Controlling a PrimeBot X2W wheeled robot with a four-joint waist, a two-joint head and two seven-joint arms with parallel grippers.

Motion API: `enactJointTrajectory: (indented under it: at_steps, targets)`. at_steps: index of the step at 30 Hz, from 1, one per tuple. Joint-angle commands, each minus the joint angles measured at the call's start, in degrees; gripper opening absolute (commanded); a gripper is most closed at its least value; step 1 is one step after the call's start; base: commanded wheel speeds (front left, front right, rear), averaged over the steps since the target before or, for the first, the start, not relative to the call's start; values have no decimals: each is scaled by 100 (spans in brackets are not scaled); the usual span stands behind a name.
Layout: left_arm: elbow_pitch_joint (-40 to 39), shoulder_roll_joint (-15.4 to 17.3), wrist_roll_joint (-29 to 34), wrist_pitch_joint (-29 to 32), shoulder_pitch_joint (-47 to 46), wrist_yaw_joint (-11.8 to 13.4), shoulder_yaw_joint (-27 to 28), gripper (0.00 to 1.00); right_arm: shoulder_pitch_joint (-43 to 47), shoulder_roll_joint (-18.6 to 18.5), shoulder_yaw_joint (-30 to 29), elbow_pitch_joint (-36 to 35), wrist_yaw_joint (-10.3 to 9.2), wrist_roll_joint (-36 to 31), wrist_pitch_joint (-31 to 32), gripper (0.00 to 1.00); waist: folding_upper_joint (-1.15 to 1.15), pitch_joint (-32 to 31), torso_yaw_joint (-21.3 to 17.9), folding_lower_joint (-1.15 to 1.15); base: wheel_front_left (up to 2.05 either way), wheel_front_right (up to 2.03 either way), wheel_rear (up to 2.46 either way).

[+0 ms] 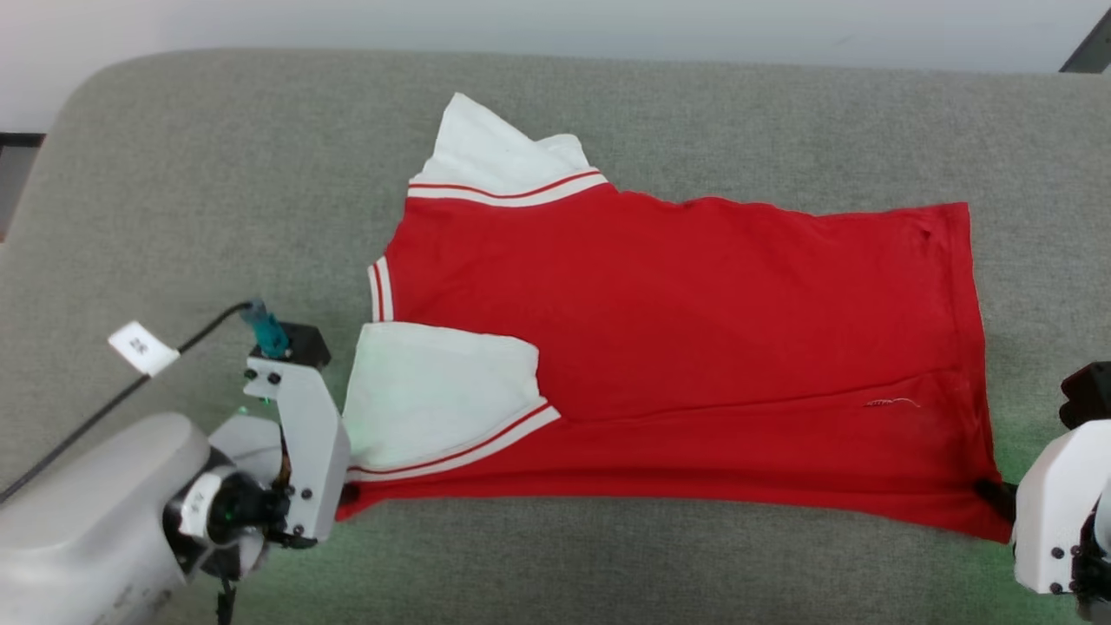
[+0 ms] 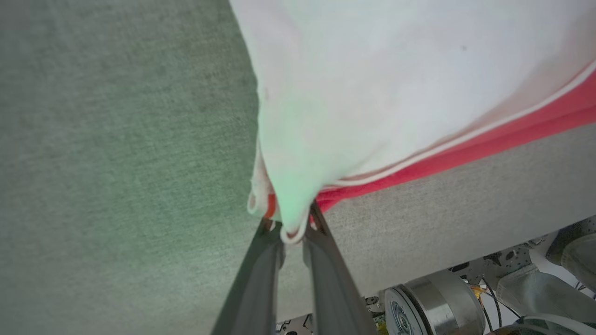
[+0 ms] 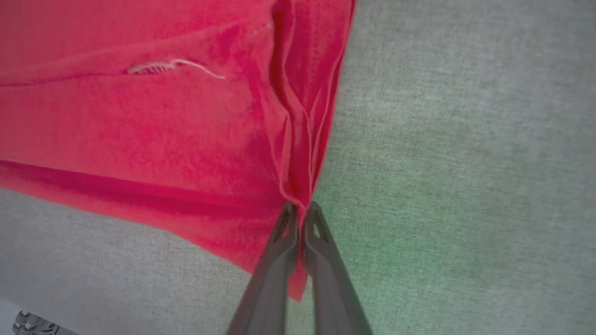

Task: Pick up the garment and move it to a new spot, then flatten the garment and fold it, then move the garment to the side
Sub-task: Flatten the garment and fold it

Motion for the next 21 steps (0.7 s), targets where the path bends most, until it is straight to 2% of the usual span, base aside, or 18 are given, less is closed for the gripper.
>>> enactJointTrajectory:
  at_steps: [1, 2, 3, 4, 5, 6, 7, 15, 21]
  targets:
    - [-9, 23, 28, -28, 114, 61, -25, 0, 40, 2, -9, 49, -13, -53, -52, 0, 0, 41, -29, 0, 0, 0, 0]
    - [-9, 7, 39, -64, 143, 70, -33, 1, 41, 46, 15, 105, -13, -46, -66, 0, 0, 59, -43, 0, 0, 0, 0]
    - [-2, -16, 47, -101, 165, 80, -43, 24, 22, 69, 30, 150, -13, -62, -104, 0, 0, 72, -54, 0, 0, 0, 0]
    - [11, -34, 63, -120, 182, 88, -51, 40, -11, 84, 45, 184, -13, -83, -155, 18, 0, 82, -66, 0, 0, 0, 0]
    - [15, -38, 93, -138, 198, 70, -68, 47, -35, 102, 71, 217, -13, -105, -204, 36, 0, 87, -80, 0, 0, 0, 0]
    - [6, -32, 122, -156, 193, 50, -84, 76, -53, 118, 106, 243, -13, -108, -235, 73, 0, 88, -93, 0, 0, 0, 0]
    - [3, -13, 141, -166, 164, 60, -76, 100, -69, 140, 123, 251, -12, -86, -267, 100, 0, 87, -108, 0, 0, 0, 0]
    - [-405, 418, 288, 88, -274, 238, 58, 100, -161, 196, 4, -49, -11, -31, -638, 100, 0, 67, -280, 0, 0, 0, 0]
    - [-568, 606, 327, 111, -747, 368, 368, 100, -380, 388, -113, -417, -11, -221, -1607, 100, 0, 181, -499, 0, 0, 0, 0]
